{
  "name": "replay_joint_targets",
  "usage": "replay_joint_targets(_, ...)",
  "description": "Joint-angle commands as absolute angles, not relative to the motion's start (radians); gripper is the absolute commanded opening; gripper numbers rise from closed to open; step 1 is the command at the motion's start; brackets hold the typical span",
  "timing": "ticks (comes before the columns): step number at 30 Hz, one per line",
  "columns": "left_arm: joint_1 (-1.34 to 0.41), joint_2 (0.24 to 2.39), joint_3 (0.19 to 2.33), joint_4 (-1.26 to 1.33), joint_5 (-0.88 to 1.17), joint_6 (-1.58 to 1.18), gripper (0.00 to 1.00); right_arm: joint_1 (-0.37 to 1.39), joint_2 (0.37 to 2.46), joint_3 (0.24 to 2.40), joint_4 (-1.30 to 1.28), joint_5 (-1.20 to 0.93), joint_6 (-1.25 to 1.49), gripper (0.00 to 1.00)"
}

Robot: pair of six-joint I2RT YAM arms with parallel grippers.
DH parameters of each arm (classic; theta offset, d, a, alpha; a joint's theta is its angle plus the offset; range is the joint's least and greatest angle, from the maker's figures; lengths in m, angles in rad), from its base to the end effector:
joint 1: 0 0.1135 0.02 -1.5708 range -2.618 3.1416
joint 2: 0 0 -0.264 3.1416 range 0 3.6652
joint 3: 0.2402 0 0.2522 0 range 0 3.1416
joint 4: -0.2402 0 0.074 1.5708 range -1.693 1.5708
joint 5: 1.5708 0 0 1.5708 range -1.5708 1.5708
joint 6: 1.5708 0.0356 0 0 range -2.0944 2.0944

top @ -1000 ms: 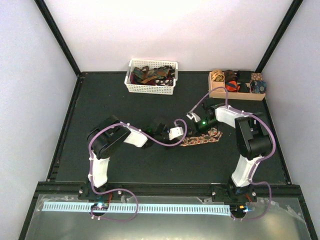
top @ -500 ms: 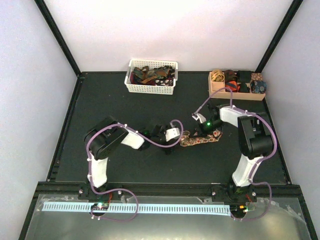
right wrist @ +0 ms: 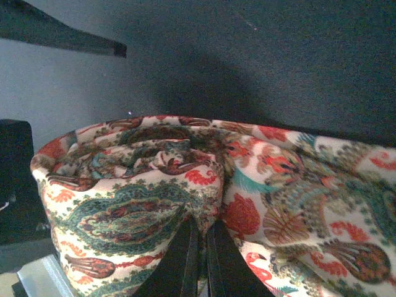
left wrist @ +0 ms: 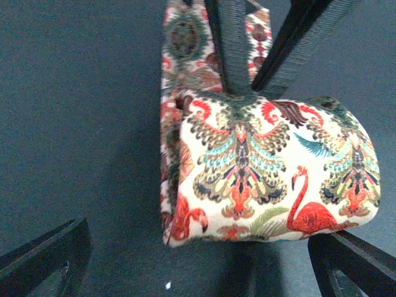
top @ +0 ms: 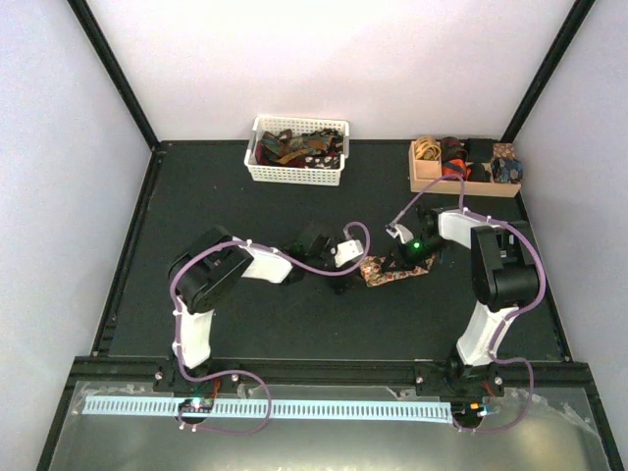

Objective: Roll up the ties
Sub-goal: Roll the tie at the center of the board.

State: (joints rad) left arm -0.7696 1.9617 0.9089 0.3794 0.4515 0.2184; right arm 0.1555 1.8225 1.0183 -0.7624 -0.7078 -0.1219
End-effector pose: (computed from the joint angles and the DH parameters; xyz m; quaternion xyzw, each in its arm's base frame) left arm 0.2599 -0.2734 0.1083 0.5019 0.7271 -0.3091 0.3519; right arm 0.2921 0.0692 0.1333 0.1304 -0.9289 -0.3465 0.0039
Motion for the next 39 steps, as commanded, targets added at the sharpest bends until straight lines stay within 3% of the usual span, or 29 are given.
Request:
replay_joint_targets(1, -0.805, 2.0, 0.954, 0.312, 0.448, 0.202, 0.99, 0.152, 1.821, 1.002, -0.76, -0.646, -0.121, 0.01)
replay_joint_targets(10, -0.846, 2.05, 1.029, 0.296, 0.458, 0.161, 0.99, 0.152, 1.822, 0.994, -0.747, -0.644, -0.102, 0.01)
replay_joint_targets(19, -0.874, 2.118, 1.098, 0.177, 0.257, 0.144, 0.99, 0.152, 1.824, 0.999, -0.753, -0.671, -0.106, 0.01)
replay_joint_targets(23, -0.871, 2.127, 1.106, 0.131, 0.265, 0.183, 0.99, 0.152, 1.823, 0.998, -0.752, -0.684, -0.11, 0.01)
replay_joint_targets(28, -0.871, 2.132, 1.137, 0.048, 0.316, 0.221, 0.71, 0.155, 1.813, 0.999, -0.758, -0.763, -0.113, 0.01)
replay_joint_targets(32, -0.858, 2.123, 1.118, -0.019, 0.328, 0.29, 0.65, 0.162, 1.792, 0.995, -0.757, -0.825, -0.106, 0.01)
replay_joint_targets(39, -0.833, 2.058, 1.034, 0.002, 0.364, 0.339, 0.94, 0.19, 1.812, 0.982, -0.726, -0.816, -0.075, 0.01)
